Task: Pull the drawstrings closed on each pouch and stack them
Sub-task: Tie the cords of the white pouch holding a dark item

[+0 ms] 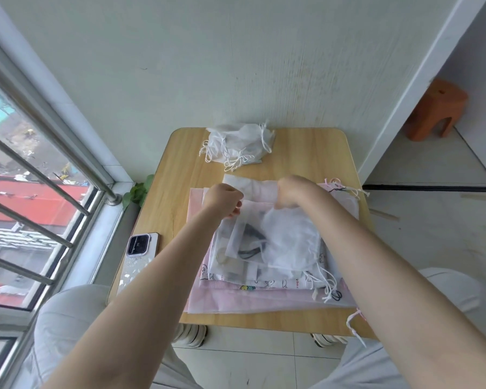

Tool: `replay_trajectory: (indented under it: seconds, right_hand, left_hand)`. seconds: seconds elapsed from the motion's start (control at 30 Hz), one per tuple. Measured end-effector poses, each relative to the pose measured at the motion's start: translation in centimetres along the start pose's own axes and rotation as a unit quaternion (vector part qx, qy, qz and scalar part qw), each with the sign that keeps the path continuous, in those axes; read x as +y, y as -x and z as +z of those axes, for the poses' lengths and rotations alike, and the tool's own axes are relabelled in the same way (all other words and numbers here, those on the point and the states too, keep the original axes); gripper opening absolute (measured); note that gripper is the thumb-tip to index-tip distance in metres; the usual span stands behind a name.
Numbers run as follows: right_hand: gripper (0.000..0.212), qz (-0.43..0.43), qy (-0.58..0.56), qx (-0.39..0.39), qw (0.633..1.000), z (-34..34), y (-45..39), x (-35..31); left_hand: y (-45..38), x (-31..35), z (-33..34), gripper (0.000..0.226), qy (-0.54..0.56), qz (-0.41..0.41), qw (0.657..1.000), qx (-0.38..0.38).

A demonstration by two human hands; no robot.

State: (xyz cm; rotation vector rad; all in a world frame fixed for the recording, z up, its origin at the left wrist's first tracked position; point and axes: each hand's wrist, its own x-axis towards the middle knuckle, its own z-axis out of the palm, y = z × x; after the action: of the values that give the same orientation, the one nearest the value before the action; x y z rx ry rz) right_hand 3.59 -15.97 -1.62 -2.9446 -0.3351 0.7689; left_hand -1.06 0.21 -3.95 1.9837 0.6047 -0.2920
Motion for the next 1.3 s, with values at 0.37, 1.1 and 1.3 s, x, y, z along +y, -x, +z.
replay_trajectory:
  seconds: [0.37, 1.1, 1.3]
  right_hand:
    - [0.030, -0.041, 0.019, 0.143, 0.989, 2.6, 0.8, 1.1]
    - [0.014, -0.067, -0.159, 0.043, 0.984, 1.0, 1.5, 0.2]
    - [0.007, -0.199, -0.230, 0.009, 0.953, 2.7, 2.5, -4.4]
  left_hand:
    - [0.9, -0.5, 2.2, 0.031, -0.195, 0.143, 0.970, 0.031]
    - [4.2, -1.0, -3.7, 0.026, -0.265, -0.020, 0.938, -0.221]
    - [2.6, -4.4, -4.9, 0.052, 0.126, -0.069, 0.978, -0.154]
